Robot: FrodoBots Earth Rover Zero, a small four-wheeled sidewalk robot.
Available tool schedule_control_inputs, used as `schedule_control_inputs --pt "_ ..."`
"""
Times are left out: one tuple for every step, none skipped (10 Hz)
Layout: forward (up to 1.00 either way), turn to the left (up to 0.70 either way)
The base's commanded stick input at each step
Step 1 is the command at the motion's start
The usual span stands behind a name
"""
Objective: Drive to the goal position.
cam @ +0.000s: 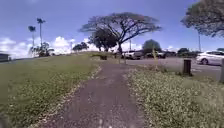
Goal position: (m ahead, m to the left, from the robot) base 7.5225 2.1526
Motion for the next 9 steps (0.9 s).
schedule_control_inputs --pt "1.0 0.0" --pt "1.0 0.0" --pt "1.0 0.0" --pt "1.0 0.0" --pt "1.0 0.0" --pt "1.0 0.0" --pt "1.0 0.0" --pt "1.0 0.0" --pt "1.0 0.0"
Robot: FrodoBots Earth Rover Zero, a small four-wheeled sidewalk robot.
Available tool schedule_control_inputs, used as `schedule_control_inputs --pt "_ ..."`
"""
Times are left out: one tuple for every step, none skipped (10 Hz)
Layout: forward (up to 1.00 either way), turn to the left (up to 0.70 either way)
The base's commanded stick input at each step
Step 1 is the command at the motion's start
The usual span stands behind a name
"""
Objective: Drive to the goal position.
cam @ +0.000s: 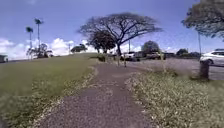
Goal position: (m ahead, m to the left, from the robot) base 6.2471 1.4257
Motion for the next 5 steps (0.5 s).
schedule_control_inputs --pt "1.0 0.0" --pt "1.0 0.0" --pt "1.0 0.0" --pt "1.0 0.0" --pt "1.0 0.0"
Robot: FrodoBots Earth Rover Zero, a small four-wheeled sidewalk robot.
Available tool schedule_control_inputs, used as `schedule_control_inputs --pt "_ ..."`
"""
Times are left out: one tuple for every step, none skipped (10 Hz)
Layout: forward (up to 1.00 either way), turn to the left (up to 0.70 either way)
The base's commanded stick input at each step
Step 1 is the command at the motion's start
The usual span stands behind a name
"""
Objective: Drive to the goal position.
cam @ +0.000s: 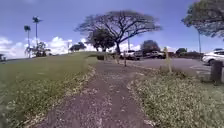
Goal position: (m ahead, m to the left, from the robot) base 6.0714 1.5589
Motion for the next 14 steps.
schedule_control_inputs --pt "1.0 0.0" --pt "1.0 0.0" --pt "1.0 0.0" --pt "1.0 0.01" --pt "1.0 0.01" --pt "1.0 0.02" --pt "1.0 0.02" --pt "1.0 0.03" --pt "1.0 0.02" --pt "1.0 0.03" --pt "1.0 0.03" --pt "1.0 0.03" --pt "1.0 0.04" --pt "1.0 0.04"
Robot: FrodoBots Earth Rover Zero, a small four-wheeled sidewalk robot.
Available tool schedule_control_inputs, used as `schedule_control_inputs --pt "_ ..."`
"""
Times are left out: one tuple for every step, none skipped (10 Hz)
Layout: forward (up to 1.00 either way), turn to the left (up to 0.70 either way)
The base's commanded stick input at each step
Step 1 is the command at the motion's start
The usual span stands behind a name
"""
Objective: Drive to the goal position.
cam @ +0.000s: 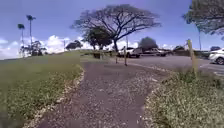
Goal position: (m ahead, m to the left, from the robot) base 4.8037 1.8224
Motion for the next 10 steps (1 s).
schedule_control_inputs --pt "1.0 0.04" --pt "1.0 0.04" --pt "1.0 0.04" --pt "1.0 0.04" --pt "1.0 0.04" --pt "1.0 0.04" --pt "1.0 0.04" --pt "1.0 0.04" --pt "1.0 0.04" --pt "1.0 0.04"
